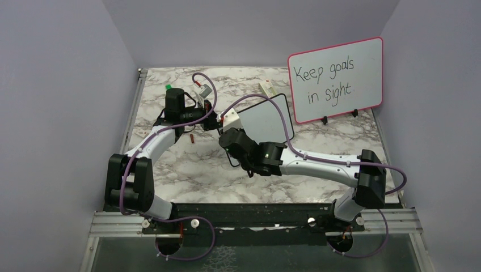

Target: Write a sentence on the whiteboard

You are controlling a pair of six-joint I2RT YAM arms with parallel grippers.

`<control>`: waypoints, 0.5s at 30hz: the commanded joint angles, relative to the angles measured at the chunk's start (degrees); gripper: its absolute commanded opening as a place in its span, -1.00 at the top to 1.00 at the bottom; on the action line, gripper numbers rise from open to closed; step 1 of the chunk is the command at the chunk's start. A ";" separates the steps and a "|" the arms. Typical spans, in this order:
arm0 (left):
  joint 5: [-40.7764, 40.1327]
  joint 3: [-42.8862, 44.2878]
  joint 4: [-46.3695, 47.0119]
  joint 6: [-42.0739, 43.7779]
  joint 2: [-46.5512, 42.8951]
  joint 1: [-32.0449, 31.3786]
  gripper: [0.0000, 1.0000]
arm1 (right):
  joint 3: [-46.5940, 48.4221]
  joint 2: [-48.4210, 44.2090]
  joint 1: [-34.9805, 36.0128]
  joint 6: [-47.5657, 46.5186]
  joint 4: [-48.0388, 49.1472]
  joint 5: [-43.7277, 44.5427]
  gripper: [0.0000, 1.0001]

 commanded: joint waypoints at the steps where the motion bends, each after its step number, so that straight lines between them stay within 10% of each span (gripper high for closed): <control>1: -1.93 -0.33 -5.17 2.69 2.08 -1.42 1.00 | 1.76 0.46 -0.25 0.42 -0.02 -0.76 0.99; 15: -1.77 -0.26 -5.34 2.94 2.19 -1.60 1.00 | 2.04 0.99 -0.57 1.72 -2.54 -0.41 0.99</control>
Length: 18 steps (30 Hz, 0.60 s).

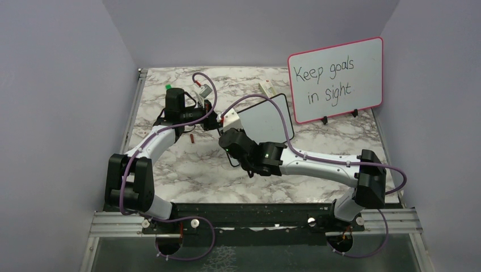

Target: Write a sentence on the whiteboard

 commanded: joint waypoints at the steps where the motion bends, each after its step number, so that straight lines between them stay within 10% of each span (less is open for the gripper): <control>1: -1.76 -0.52 -4.84 2.68 2.25 -1.58 1.00 | 2.05 0.96 -0.57 1.59 -2.28 -0.39 0.99; 18: -1.72 -0.44 -4.84 2.84 2.52 -1.62 1.00 | 2.37 1.51 -0.58 4.55 -8.17 -3.69 0.99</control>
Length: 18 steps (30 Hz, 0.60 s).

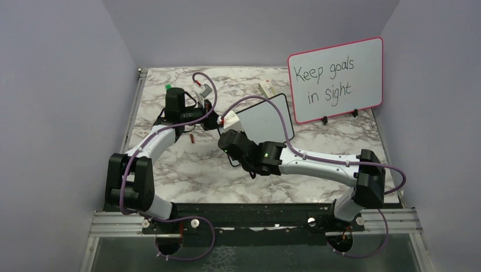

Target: Write a sentence on the whiteboard

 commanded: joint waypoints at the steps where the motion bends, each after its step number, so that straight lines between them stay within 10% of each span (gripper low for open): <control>1: -1.84 -0.68 -4.69 2.93 2.22 -1.58 1.00 | 1.83 1.23 -0.26 1.74 -2.95 -1.74 0.99; 18: -2.00 -0.68 -4.69 3.22 2.36 -1.67 1.00 | 0.18 -1.02 -0.23 2.67 -2.40 -2.75 0.99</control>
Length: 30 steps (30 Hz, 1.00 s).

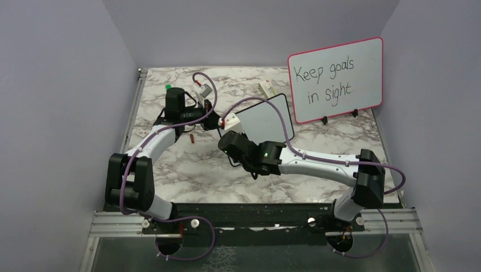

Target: Write a sentence on the whiteboard

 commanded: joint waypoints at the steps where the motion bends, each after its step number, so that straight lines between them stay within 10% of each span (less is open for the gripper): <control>1: -2.12 -0.76 -4.51 3.04 2.34 -1.67 1.00 | -0.89 -2.17 -0.24 -0.34 3.81 -0.46 0.99; 30: -2.33 -0.59 -5.73 3.43 2.63 -1.92 1.00 | -3.81 -2.82 -1.77 -4.09 14.45 2.91 0.99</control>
